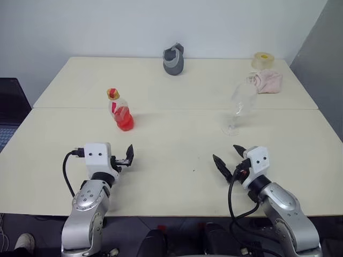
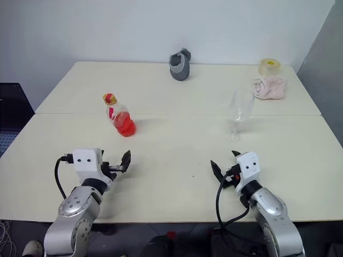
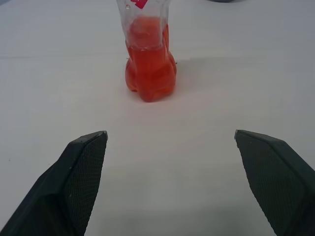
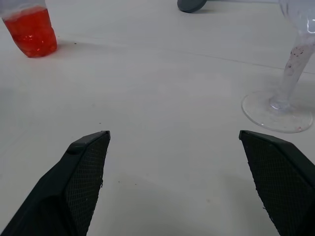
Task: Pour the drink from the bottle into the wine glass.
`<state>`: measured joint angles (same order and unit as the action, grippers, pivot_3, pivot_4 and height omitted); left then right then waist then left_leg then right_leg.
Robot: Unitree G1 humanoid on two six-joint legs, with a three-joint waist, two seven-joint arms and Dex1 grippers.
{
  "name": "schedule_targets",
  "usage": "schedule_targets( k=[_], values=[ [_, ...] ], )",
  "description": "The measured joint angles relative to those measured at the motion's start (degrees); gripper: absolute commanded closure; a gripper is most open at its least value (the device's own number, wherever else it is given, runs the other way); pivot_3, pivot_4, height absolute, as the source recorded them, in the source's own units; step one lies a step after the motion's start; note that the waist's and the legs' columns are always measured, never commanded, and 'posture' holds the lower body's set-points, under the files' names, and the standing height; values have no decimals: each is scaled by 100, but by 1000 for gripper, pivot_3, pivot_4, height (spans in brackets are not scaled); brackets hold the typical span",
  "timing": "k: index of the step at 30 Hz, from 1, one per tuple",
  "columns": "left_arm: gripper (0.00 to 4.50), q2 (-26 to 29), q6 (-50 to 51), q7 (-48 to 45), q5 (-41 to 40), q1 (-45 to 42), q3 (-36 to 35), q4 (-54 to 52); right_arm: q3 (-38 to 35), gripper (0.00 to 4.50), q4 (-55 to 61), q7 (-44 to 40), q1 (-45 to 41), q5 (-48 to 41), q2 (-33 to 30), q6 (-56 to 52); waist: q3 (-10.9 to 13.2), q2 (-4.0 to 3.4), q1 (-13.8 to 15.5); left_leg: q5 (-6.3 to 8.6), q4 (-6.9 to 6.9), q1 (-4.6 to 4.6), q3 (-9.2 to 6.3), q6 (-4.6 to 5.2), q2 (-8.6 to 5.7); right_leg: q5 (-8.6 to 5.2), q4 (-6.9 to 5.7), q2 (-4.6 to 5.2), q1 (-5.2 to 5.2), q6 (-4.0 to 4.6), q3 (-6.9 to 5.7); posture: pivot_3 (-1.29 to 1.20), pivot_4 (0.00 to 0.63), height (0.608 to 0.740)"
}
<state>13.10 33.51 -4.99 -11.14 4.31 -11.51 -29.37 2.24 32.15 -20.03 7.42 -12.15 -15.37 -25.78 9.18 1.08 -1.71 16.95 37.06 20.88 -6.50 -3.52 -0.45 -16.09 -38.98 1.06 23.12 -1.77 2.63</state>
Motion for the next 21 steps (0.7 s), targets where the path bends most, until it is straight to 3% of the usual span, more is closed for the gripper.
schedule_targets(
  k=[11, 21],
  values=[
    [14, 108, -125, -151, 26, 44, -20, -46, 18, 0, 18, -295, -25, -131, -179, 128, 0, 0, -1, 0, 0, 0, 1, 0, 0, 0, 0, 0, 0, 0, 0, 0, 150, 740],
    [14, 279, -711, -339, 74, -554, -213, 850, 345, 0, 107, -1920, -649, -1134, -840, 216, -1, 2, 1, 0, 4, -3, -1, 2, -6, 0, 0, -4, -6, 0, -4, 0, 150, 740]
  ],
)
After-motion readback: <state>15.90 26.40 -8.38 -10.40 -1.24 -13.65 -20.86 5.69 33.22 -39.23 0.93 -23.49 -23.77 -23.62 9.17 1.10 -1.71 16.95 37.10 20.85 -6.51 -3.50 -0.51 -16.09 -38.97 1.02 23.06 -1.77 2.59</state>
